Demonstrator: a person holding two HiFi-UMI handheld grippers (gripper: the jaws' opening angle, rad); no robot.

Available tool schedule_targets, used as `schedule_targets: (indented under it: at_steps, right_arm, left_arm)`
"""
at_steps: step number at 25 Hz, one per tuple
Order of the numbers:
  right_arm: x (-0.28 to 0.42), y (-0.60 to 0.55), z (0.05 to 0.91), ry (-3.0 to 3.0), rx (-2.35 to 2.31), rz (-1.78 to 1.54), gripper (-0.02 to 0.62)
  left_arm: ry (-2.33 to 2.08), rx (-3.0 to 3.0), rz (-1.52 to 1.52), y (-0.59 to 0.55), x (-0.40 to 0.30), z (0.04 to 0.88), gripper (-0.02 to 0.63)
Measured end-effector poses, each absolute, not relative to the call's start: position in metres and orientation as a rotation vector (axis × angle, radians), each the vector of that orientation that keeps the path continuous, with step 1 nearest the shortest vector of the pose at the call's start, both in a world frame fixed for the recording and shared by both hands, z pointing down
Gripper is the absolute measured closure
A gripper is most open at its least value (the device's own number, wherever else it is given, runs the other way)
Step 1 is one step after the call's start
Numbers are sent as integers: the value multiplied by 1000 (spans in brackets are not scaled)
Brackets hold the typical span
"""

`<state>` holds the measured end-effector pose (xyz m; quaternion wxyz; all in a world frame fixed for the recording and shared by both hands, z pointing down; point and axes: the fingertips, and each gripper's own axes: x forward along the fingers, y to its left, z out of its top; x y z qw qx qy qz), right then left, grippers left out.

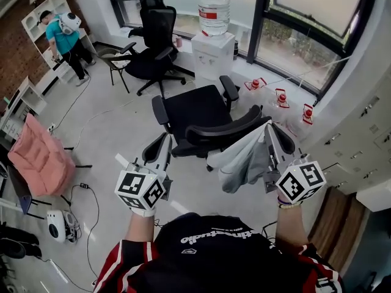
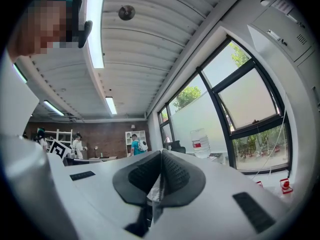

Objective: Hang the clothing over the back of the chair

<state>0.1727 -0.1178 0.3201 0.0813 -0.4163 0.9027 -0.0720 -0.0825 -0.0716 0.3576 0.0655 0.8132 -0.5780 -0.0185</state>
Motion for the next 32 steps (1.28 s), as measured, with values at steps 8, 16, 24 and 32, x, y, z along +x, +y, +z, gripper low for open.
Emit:
schedule_targets:
  at_steps: [8, 16, 24, 32]
  right_arm:
    - [162, -155, 332, 2699, -1284, -247, 575]
    - [125, -196, 339, 2693, -1362, -252, 575]
    - [97, -238, 339, 2654, -1452, -244, 575]
    - [82, -267, 343, 2589, -1554, -246, 575]
  left_arm:
    - [-1784, 2443, -31, -111, -101, 359, 580]
    - [-1696, 2504, -32, -175, -125, 362, 580]
    - [-1579, 2574, -28, -239, -145, 361, 580]
    - [-1486, 2617, -33, -275, -168, 365, 580]
